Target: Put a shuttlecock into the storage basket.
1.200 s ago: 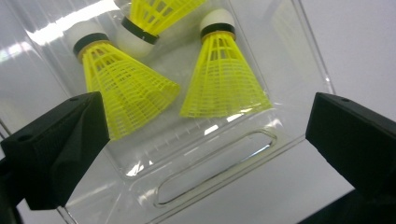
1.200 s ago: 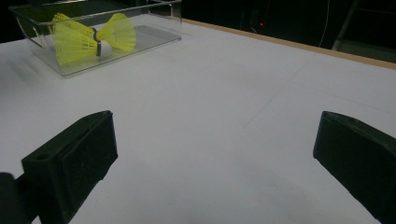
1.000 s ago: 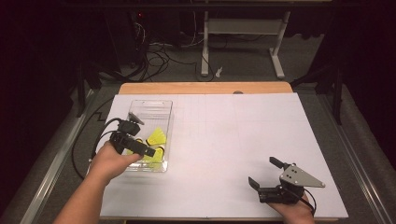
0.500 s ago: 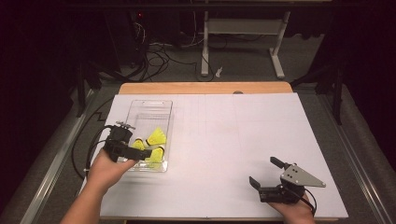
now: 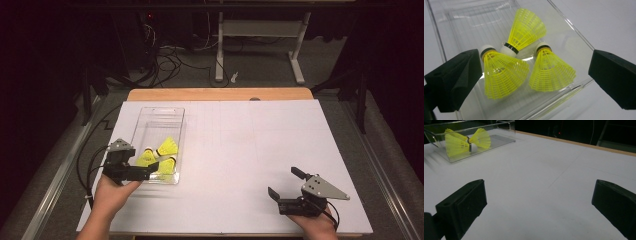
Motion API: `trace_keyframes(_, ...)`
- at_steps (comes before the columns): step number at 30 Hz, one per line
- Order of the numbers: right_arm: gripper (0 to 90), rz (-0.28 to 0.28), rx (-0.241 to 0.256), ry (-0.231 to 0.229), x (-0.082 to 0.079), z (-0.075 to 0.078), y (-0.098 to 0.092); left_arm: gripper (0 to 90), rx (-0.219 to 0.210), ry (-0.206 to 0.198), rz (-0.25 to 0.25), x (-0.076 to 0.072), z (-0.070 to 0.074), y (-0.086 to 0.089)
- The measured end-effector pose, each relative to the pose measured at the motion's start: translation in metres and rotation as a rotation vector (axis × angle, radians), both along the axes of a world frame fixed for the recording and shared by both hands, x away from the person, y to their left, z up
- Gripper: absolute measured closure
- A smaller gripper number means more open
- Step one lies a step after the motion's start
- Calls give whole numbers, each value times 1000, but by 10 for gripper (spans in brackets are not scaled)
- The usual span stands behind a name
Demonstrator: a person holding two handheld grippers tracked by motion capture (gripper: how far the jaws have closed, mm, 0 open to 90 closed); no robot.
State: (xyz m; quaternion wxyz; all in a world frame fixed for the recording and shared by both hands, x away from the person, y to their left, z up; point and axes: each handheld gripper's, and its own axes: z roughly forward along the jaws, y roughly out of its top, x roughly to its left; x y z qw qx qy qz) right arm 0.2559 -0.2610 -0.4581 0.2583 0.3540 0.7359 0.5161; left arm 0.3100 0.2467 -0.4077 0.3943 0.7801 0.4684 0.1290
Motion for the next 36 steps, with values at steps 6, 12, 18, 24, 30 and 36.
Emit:
trace_keyframes(6,4,-15,4,3,2,-2,-2,5,-38,-110,-33,-11,-3,3)
trace_keyframes(12,4,-24,10,-7,2,-1,-4,5,-48,-178,-45,-23,-9,9)
trace_keyframes(18,4,-38,17,-10,2,-1,-4,5,-12,-196,-78,-34,-22,-2)
trace_keyframes(24,4,-37,21,-15,1,0,-6,5,-82,-215,-87,-40,-20,-4)
trace_keyframes(30,3,-31,24,-25,-1,2,-8,5,-125,-227,-50,-41,-21,2)
trace_keyframes(36,4,-30,28,-31,-2,4,-9,5,-126,-224,-44,-40,-22,3)
